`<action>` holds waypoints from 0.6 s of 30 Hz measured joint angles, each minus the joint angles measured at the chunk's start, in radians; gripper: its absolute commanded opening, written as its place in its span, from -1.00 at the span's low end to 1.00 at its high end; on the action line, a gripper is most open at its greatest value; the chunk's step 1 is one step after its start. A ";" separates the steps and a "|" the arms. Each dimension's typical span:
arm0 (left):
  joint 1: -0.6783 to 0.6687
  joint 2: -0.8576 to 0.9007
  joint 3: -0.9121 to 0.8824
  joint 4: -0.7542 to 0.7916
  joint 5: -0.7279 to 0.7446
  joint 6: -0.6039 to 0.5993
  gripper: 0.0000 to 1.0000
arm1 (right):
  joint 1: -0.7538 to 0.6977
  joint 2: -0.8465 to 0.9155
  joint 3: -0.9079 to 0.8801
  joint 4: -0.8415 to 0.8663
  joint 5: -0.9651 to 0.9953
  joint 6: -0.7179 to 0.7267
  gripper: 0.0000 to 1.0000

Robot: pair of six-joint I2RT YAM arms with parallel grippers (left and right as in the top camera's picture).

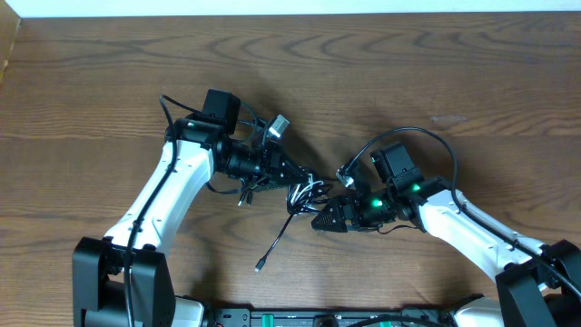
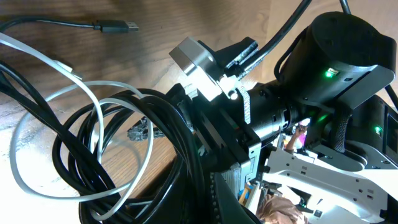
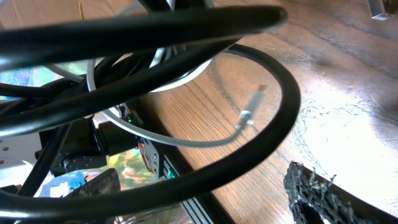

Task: Untangle cables

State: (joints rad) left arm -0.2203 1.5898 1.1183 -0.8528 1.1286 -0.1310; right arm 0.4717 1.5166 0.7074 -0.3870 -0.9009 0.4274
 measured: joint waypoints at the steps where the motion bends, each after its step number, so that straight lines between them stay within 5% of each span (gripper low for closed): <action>1: 0.000 0.000 0.000 0.000 0.000 0.001 -0.85 | 0.000 0.000 0.000 0.000 0.000 0.000 0.64; 18: 0.000 0.000 0.000 -0.031 0.003 0.104 -0.85 | 0.000 0.000 0.000 0.000 0.002 -0.002 0.70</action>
State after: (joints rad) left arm -0.2207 1.5898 1.1183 -0.8833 1.1320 -0.0269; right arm 0.4717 1.5166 0.7074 -0.3870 -0.8986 0.4255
